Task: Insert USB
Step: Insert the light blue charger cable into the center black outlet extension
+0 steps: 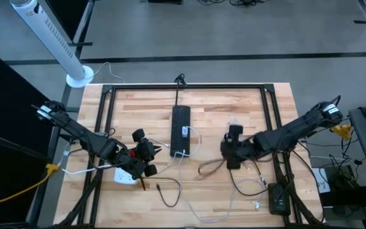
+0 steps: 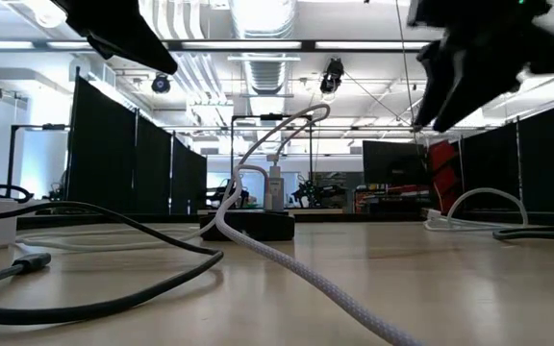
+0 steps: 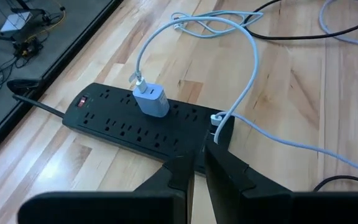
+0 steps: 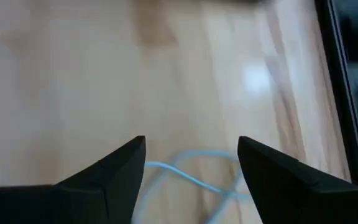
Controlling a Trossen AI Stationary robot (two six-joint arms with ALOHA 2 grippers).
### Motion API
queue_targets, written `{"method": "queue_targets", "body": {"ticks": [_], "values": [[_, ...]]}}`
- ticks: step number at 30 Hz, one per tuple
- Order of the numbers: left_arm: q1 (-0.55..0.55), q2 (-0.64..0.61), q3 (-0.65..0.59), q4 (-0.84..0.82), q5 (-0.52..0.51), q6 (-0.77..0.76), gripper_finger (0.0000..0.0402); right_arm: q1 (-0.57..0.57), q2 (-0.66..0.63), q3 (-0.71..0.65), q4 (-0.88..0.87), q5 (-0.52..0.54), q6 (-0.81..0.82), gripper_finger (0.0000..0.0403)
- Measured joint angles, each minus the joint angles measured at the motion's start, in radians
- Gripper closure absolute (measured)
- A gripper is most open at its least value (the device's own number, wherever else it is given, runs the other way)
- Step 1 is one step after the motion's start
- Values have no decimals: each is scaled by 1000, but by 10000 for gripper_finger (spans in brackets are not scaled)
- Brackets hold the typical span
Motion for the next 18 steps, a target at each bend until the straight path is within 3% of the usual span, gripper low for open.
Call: {"method": "queue_targets", "body": {"ticks": [10, 14, 18], "values": [[0, 0, 0, -1, 21, 2, 377, -398, 9, -159, 46, -64, -23, 183], [0, 0, 0, -7, 21, 10, 377, -486, 9, -213, 160, -216, -98, 179], [0, 0, 0, -6, 20, 11, 377, -529, 10, -250, 238, -194, -123, 183]]}}
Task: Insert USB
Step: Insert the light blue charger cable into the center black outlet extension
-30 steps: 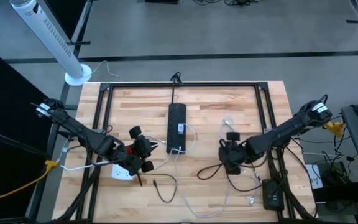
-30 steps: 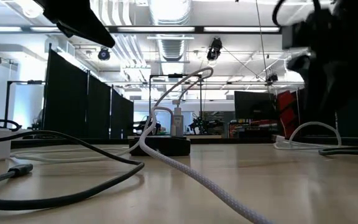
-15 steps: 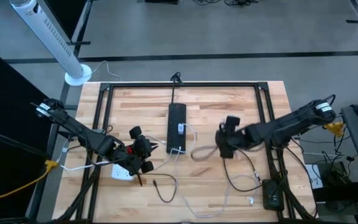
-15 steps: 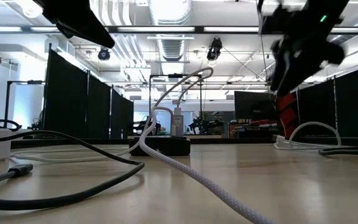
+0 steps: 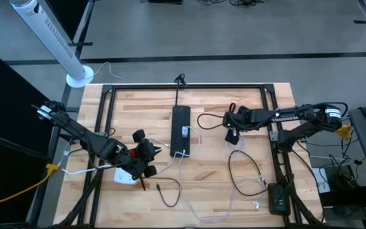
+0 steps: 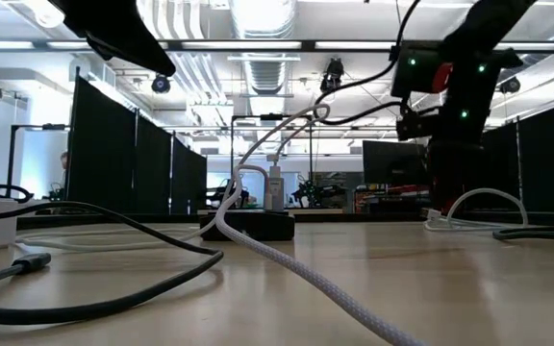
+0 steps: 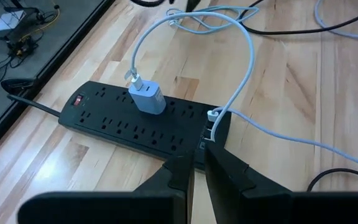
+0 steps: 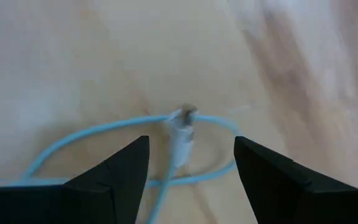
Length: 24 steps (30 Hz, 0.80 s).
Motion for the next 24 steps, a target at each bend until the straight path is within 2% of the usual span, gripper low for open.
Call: {"method": "queue_targets", "body": {"ticks": [4, 11, 16, 21, 24], "values": [[0, 0, 0, 2, 0, 0, 377, -23, 1, -15, 8, 29, -3, 207], [0, 0, 0, 2, -1, -3, 377, -27, 1, -61, 86, -53, -12, 269], [0, 0, 0, 3, -1, -3, 377, -27, 1, -96, 149, -55, -31, 304], [0, 0, 0, 2, -2, -1, 377, -23, 1, -105, 155, -55, -31, 386], [0, 0, 0, 2, -3, 0, 377, 9, -4, -103, 157, -55, -30, 388]]}}
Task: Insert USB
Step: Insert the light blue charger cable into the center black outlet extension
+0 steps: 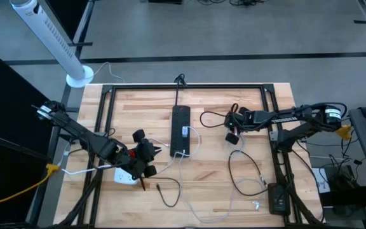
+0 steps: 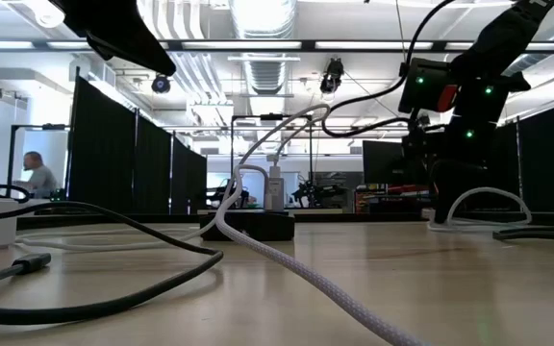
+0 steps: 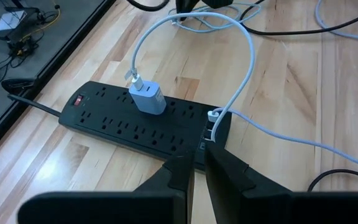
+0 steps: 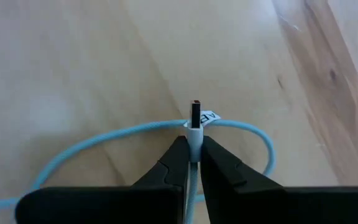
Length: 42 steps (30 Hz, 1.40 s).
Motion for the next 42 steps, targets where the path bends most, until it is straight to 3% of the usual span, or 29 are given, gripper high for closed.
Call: {"method": "queue_targets", "body": {"ticks": [4, 11, 19, 27, 35, 42], "values": [[0, 0, 0, 0, 0, 0, 377, 112, -48, 12, 5, 40, -9, 388], [0, 0, 0, -1, 0, 9, 377, 472, -178, 26, 123, 360, -25, 388], [1, 0, 0, 32, -12, 39, 377, 731, -191, 36, 380, 458, -50, 388], [4, 75, 0, 355, -11, 322, 377, 767, -66, 55, 712, 514, -256, 388], [17, 170, 0, 622, 35, 538, 368, 763, 90, 173, 732, 524, -311, 388], [71, 229, 0, 764, 153, 607, 318, 762, 200, 245, 731, 446, -343, 388]]}}
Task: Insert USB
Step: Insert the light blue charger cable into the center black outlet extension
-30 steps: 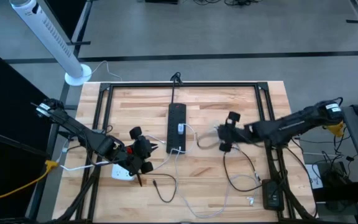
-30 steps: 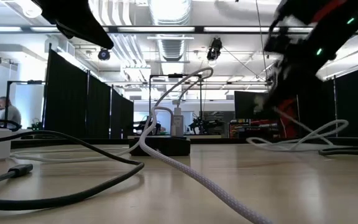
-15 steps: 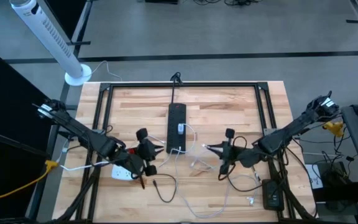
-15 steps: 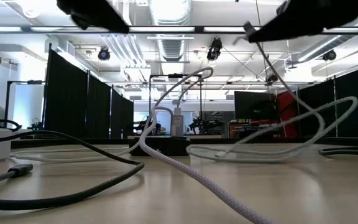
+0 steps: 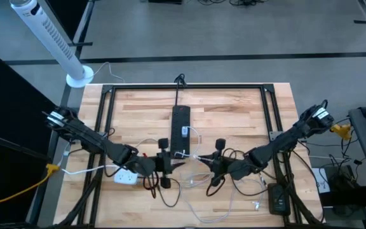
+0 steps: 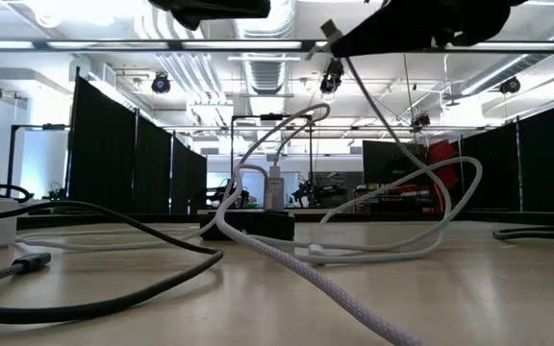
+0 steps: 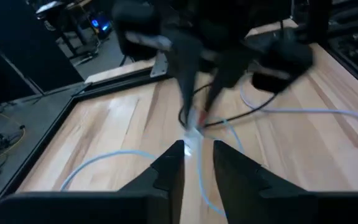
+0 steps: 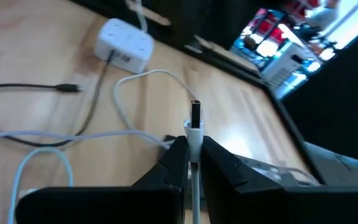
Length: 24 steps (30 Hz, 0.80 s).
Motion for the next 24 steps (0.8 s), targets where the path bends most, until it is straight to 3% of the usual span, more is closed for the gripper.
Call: {"method": "queue_targets", "body": {"ticks": [6, 13, 18, 24], "values": [[25, 46, 0, 8, 21, -2, 260, 0, 64, 44, -2, -20, -17, 388], [42, 79, 0, 36, 165, -2, 212, -3, 81, 72, -7, -19, -18, 388], [49, 91, 0, 55, 167, 0, 204, -5, 81, 75, -6, -20, -16, 388], [64, 91, 0, 86, 163, -3, 224, -13, 81, 75, -2, -20, -3, 388]]}}
